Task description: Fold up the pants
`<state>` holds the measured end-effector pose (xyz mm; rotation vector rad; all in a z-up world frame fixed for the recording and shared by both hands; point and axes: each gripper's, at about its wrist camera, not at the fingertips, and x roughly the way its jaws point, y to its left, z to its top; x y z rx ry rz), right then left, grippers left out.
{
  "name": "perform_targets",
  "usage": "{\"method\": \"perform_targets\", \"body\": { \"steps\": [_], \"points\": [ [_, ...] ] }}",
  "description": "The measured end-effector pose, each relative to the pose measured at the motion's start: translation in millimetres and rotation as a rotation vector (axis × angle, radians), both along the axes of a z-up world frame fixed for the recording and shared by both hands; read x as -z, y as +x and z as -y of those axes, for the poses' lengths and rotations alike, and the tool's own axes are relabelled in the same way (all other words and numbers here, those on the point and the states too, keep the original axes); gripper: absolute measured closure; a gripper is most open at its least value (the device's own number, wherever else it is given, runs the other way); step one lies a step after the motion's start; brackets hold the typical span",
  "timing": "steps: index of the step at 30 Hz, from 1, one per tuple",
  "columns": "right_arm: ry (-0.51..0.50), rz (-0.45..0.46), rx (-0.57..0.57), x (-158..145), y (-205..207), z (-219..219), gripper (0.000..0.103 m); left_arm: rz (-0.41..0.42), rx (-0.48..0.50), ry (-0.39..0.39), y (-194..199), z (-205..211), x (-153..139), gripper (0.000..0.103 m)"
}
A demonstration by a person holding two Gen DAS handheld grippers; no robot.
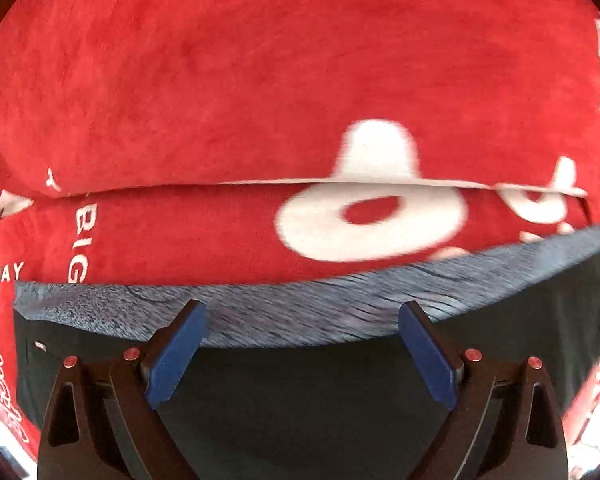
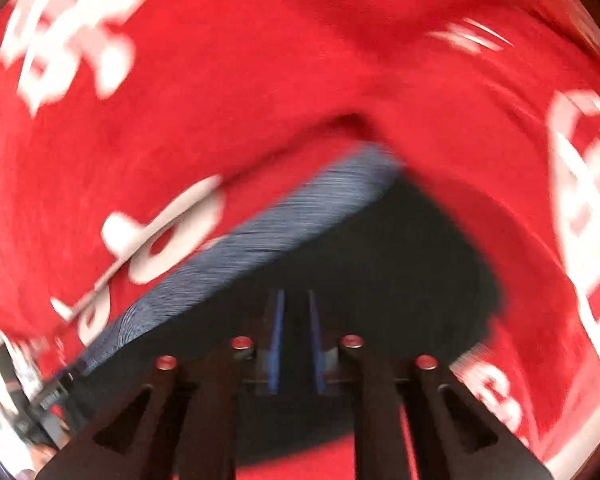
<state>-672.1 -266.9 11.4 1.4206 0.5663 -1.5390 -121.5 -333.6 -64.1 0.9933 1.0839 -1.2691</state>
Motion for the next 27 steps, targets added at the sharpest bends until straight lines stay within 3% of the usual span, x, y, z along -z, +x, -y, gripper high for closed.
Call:
{"method": "perform_targets", "body": {
  "steps": [3, 5, 9, 10, 11, 12, 17, 22, 23, 24, 25, 27],
  "points": [
    [0.010, 0.089, 0.165, 4.3, -39.4, -36.6, 0.066, -0.028, 0.071, -0.006, -28.6, -7.5, -9.3, 0.006],
    [0.021, 0.129, 0.219, 9.4, -67.7, -52.6, 0.065, -0.041, 0.101, 0.012, -44.7, -10.8, -5.4, 0.006],
    [-0.001, 0.216, 0.241, 24.4, -71.4, -60.3, 0.065, -0.034, 0.125, 0.057, -68.4, -30.7, 7.7, 0.006],
    [-0.005, 0.232, 0.236, 25.2, -72.8, -62.0, 0.068, -0.024, 0.133, 0.050, -71.6, -32.8, 7.5, 0.006],
    [-0.005, 0.249, 0.222, 26.8, -72.1, -59.7, 0.091, -0.016, 0.144, 0.042, -74.4, -34.5, 6.6, 0.006],
    [-0.002, 0.239, 0.213, 25.8, -68.5, -57.3, 0.095, -0.015, 0.148, 0.043, -75.2, -35.0, 6.0, 0.006],
    [-0.020, 0.214, 0.180, 15.5, -58.4, -60.3, 0.096, -0.030, 0.146, 0.052, -69.5, -44.6, 5.5, 0.006],
    [0.009, 0.095, 0.078, 25.0, -49.8, -59.4, 0.096, -0.020, 0.155, 0.050, -79.1, -53.7, 4.8, 0.006],
    [0.015, 0.079, 0.080, 22.7, -48.6, -59.4, 0.093, -0.020, 0.153, 0.058, -81.5, -53.3, 4.4, 0.006],
    [0.033, 0.051, 0.102, 19.2, -48.3, -60.5, 0.079, -0.022, 0.149, 0.067, -72.1, -56.3, 11.1, 0.006],
    [0.054, 0.002, 0.140, 12.5, -48.7, -64.2, 0.072, -0.029, 0.144, 0.077, -71.9, -53.2, 8.4, 0.006],
    [0.020, -0.053, 0.152, -9.2, -42.6, -65.6, 0.069, -0.041, 0.132, 0.060, -74.1, -44.6, 0.9, 0.006]
  ]
}}
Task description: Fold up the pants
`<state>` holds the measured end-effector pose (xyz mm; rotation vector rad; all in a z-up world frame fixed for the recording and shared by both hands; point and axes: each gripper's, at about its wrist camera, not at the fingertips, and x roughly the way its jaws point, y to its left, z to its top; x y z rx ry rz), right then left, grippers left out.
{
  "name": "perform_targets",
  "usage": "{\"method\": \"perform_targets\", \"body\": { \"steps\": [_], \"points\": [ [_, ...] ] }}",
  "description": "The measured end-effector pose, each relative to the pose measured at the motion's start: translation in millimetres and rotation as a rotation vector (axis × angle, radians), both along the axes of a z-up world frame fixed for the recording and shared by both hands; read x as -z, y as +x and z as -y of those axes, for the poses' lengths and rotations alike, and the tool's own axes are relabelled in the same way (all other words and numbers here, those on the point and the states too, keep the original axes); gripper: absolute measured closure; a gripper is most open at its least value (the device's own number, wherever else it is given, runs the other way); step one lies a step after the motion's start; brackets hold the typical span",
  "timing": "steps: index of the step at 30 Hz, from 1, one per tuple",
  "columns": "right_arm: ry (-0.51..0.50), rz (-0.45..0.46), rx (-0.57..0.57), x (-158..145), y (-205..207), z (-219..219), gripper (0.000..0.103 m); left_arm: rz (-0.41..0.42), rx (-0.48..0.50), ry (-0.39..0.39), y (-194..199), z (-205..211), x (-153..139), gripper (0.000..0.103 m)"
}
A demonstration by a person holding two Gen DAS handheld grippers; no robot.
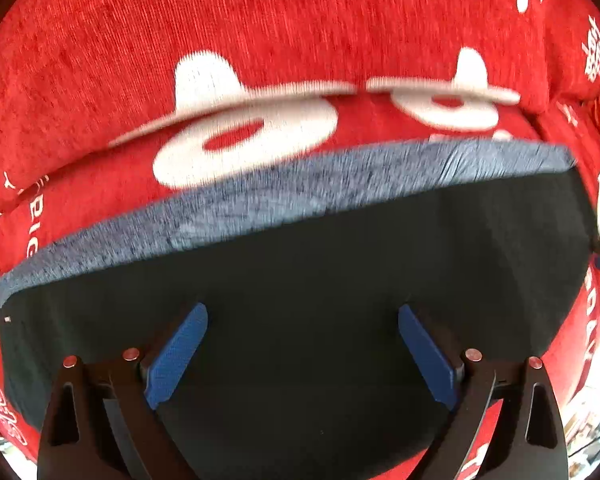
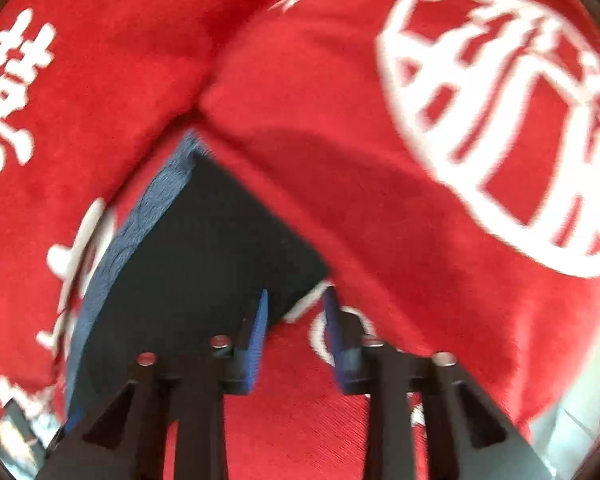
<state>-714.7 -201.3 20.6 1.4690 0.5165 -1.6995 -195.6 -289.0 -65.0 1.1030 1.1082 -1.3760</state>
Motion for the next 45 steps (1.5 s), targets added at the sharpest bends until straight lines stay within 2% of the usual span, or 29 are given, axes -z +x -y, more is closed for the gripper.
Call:
{"method": "perform_targets", "body": {
  "steps": [2, 5, 8, 10, 12, 14, 17, 19, 22, 26, 33, 38, 41, 45],
  "points": [
    [-0.063, -0.001, -0.119, -16.9, 21.2, 13.0, 0.069, -0.006, -0.010, -0.040, -0.7, 12.4, -10.3, 0.006],
    [-0.078, 0.034, -0.334, -18.7, 64.0, 48.6, 0.069, 0.018, -0.022, -0.073, -6.8, 36.1, -10.8, 0.006],
    [-0.066, 0.032, -0.487, -2.4, 109.7, 85.5, 0.069, 0.046, -0.049, -0.041, -10.5, 54.3, 2.0, 0.006],
    [-0.038, 0.020, -0.518, 12.6, 123.6, 97.4, 0.069, 0.058, -0.074, 0.002, -9.2, 59.2, 13.4, 0.006],
    [0.008, -0.019, -0.513, 28.7, 126.2, 104.4, 0.072, 0.052, -0.087, -0.009, -8.3, 56.8, 12.3, 0.006],
    [-0.015, -0.048, -0.498, 26.6, 119.9, 104.2, 0.072, 0.066, -0.069, -0.016, -9.4, 52.0, 10.0, 0.006],
    [0.046, -0.141, -0.447, 21.7, 98.9, 98.7, 0.071, 0.072, -0.068, -0.013, -15.8, 44.5, 5.3, 0.006],
    [0.075, -0.144, -0.414, 13.7, 81.7, 90.4, 0.069, 0.079, -0.080, -0.001, -15.7, 41.9, 1.4, 0.006],
    [0.070, -0.127, -0.386, -3.3, 60.8, 66.3, 0.055, 0.087, -0.082, 0.020, -19.4, 34.3, -8.4, 0.006],
    [0.069, -0.037, -0.345, -13.9, 44.8, 30.1, 0.054, 0.100, -0.057, 0.037, -50.2, 24.6, -24.5, 0.006],
    [0.087, 0.126, -0.323, -7.2, 45.3, -6.7, 0.054, 0.109, -0.028, 0.058, -96.9, -6.8, -38.6, 0.006],
    [0.075, 0.269, -0.322, 6.0, 46.2, -9.1, 0.054, 0.121, -0.048, 0.094, -119.7, -36.1, -29.0, 0.006],
    [0.072, 0.336, -0.333, 10.7, 49.4, -2.9, 0.054, 0.091, -0.108, 0.099, -119.1, -50.3, -24.0, 0.004],
    [0.056, 0.424, -0.280, 19.6, 49.8, 3.7, 0.054, 0.081, -0.141, 0.103, -120.2, -57.0, -26.4, 0.003]
  ]
}}
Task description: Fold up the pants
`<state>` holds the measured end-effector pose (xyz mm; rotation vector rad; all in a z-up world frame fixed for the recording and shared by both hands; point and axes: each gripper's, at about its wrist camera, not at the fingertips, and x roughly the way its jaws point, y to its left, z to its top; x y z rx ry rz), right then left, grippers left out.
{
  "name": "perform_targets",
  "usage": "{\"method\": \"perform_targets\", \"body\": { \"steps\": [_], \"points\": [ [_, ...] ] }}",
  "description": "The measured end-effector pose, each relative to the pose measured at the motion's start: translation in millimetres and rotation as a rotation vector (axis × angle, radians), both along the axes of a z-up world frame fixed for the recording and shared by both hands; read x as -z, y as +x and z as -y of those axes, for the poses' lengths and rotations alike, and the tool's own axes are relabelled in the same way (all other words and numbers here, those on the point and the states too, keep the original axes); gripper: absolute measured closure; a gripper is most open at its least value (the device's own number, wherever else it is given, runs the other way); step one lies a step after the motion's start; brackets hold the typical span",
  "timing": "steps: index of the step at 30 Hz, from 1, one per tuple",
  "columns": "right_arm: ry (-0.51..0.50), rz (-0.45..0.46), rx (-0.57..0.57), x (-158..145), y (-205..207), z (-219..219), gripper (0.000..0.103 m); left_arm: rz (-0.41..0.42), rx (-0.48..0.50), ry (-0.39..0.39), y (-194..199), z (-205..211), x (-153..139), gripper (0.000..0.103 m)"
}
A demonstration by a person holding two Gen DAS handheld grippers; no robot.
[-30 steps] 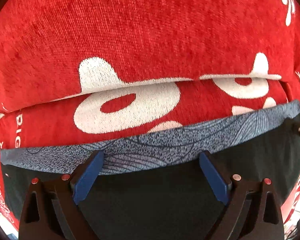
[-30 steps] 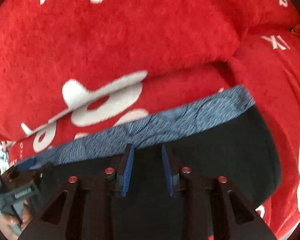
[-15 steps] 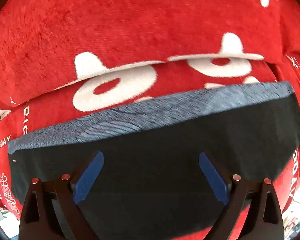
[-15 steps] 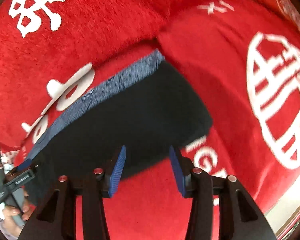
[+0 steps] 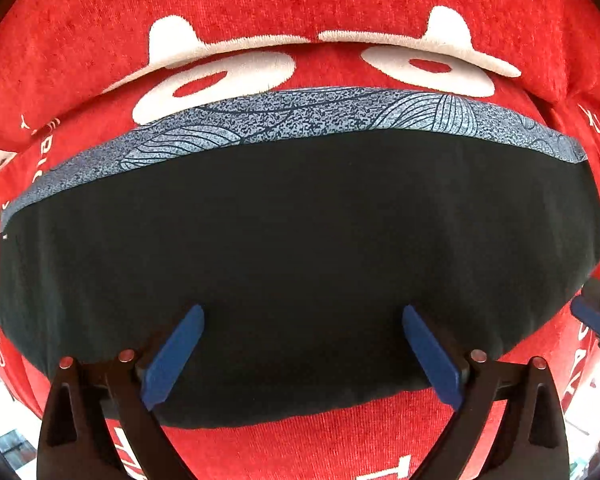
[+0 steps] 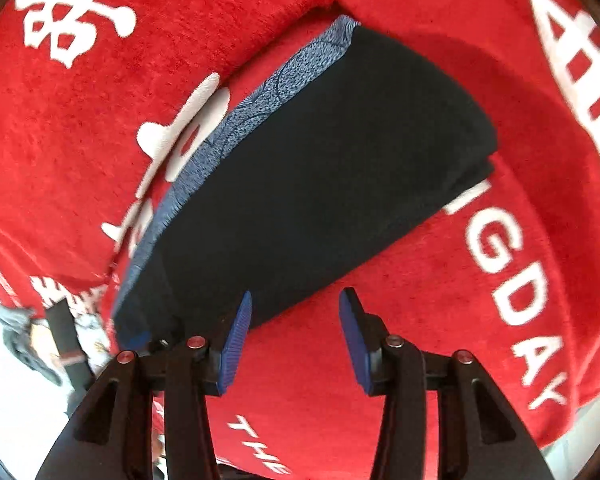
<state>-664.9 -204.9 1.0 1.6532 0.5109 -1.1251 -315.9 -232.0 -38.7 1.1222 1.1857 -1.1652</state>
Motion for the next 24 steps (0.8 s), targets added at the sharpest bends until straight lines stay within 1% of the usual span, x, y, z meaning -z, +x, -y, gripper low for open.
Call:
{"method": "perform_targets", "body": {
  "steps": [1, 2, 3, 4, 5, 8, 10, 11, 13, 16, 18, 19, 22, 24],
  "points": [
    [0.004, 0.020, 0.019, 4.3, 0.1, 0.7, 0.054, 0.009, 0.013, -0.006, -3.3, -2.2, -1.6, 0.003],
    [0.014, 0.023, 0.031, 8.9, 0.8, 1.8, 0.056, 0.015, 0.025, -0.014, -3.7, -3.3, -2.8, 0.003],
    [0.032, -0.003, 0.034, 14.0, 2.8, 3.0, 0.068, 0.017, 0.031, -0.018, -8.0, -2.4, -3.8, 0.003],
    [0.033, -0.014, 0.034, 15.6, 2.9, 2.3, 0.072, 0.015, 0.032, -0.018, -10.1, -3.8, -3.1, 0.002],
    [0.027, -0.008, 0.037, 14.7, 2.7, -0.2, 0.072, 0.015, 0.027, -0.016, -8.5, -4.8, -4.4, 0.000],
    [0.033, 0.013, 0.035, 13.7, -2.0, -8.6, 0.072, 0.003, 0.021, -0.016, -10.2, -7.6, -1.1, 0.000],
    [0.037, 0.050, 0.060, 15.6, -8.0, -16.5, 0.071, 0.014, 0.035, -0.023, -15.6, -9.8, -3.5, 0.000],
    [0.039, 0.062, 0.067, 16.0, -11.0, -20.1, 0.071, 0.018, 0.037, -0.023, -17.8, -4.2, -4.2, 0.000],
    [0.034, 0.056, 0.082, 14.3, -16.3, -23.6, 0.071, 0.019, 0.038, -0.020, -22.5, -2.1, -4.7, 0.000],
    [0.021, 0.061, 0.128, 11.6, -26.2, -28.2, 0.067, 0.017, 0.045, -0.004, -27.9, -0.6, -8.4, 0.000],
    [0.000, 0.070, 0.144, 10.5, -32.6, -29.7, 0.065, 0.018, 0.057, -0.012, -12.6, 18.2, -16.3, 0.000],
    [-0.009, 0.069, 0.146, 10.0, -33.3, -28.2, 0.065, 0.012, 0.067, -0.020, -2.3, 25.5, -10.1, 0.000],
    [-0.038, 0.067, 0.162, 7.9, -43.2, -30.5, 0.064, -0.010, 0.101, -0.042, -17.5, 28.9, -20.6, 0.000],
    [-0.049, 0.077, 0.200, 10.4, -50.6, -32.2, 0.063, -0.019, 0.120, -0.050, -29.4, 36.1, -22.3, 0.000]
  ]
}}
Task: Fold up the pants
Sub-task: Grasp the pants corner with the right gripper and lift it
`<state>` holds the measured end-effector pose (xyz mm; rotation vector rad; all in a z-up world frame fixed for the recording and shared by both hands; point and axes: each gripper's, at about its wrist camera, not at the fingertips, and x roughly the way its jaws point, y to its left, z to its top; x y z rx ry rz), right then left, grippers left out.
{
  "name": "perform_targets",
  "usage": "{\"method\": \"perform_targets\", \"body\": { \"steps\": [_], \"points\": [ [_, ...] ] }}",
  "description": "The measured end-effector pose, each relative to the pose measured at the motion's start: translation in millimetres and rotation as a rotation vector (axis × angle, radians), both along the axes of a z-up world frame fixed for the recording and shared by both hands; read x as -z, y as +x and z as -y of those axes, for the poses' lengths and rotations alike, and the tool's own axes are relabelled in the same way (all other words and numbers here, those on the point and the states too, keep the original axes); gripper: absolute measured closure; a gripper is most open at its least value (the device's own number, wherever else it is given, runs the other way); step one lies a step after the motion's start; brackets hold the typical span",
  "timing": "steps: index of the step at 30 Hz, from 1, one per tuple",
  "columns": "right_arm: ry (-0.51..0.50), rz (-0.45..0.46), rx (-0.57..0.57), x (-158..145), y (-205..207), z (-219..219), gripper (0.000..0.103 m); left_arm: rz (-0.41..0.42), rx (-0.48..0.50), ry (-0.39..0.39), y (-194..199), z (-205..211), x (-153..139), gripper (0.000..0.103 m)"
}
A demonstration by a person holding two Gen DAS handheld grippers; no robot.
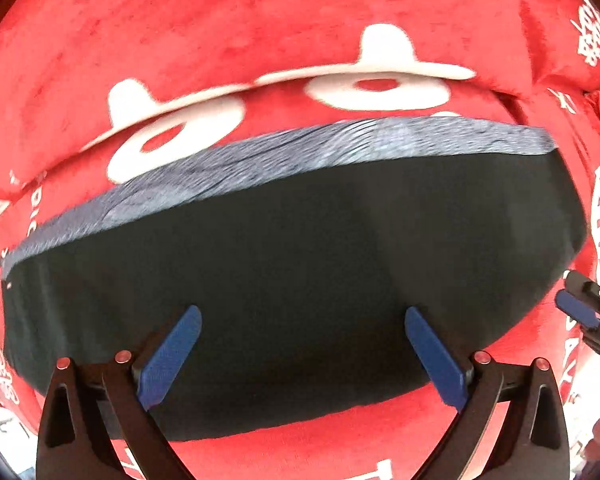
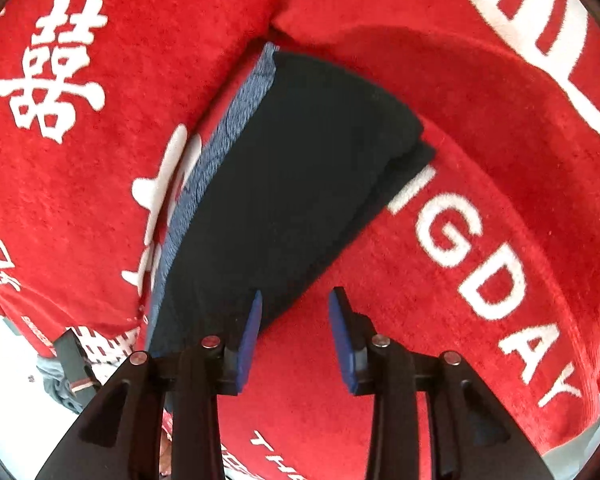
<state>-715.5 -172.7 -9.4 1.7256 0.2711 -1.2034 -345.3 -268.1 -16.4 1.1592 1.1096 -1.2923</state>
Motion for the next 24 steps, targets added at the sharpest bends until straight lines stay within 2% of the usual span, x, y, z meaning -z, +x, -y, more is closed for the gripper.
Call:
{"method": "perform_targets", "body": {
  "steps": [6, 10, 12, 16, 17, 18, 19, 22, 24],
  "points": [
    [-0.038, 0.091, 0.131, 17.5, -25.8, -12.6, 0.060, -0.025, -0.008, 0.028, -27.0, 9.5, 21.9, 0.000],
    [-0.129, 0.140, 0.181, 24.3, -36.2, -9.3, 0.058, -0.021, -0.014, -0.008, -31.5, 6.3, 21.2, 0.000],
    [-0.174, 0.166, 0.210, 28.2, -38.0, -2.7, 0.053, -0.022, -0.010, -0.015, -32.6, 5.2, 20.2, 0.000],
    [-0.216, 0.275, 0.299, 38.0, -42.0, 7.5, 0.050, -0.019, -0.001, -0.014, -41.9, 1.2, 20.7, 0.003],
    [-0.203, 0.293, 0.306, 39.5, -41.8, 10.3, 0.056, -0.028, -0.001, -0.007, -43.1, 3.3, 16.1, 0.015],
    [-0.177, 0.313, 0.301, 40.9, -38.0, 16.5, 0.078, -0.030, -0.002, -0.017, -44.6, 6.5, 7.8, 0.030],
    [-0.171, 0.316, 0.291, 39.4, -36.8, 18.2, 0.090, -0.023, -0.003, -0.042, -44.9, 12.6, -1.9, 0.034],
    [-0.213, 0.274, 0.202, 16.7, -31.6, 25.7, 0.090, 0.006, -0.047, -0.138, -45.6, 34.1, -22.8, 0.034],
    [-0.260, 0.243, 0.128, -2.9, -23.5, 33.0, 0.090, 0.021, -0.082, -0.159, -41.7, 60.3, -15.9, 0.034]
  ]
}}
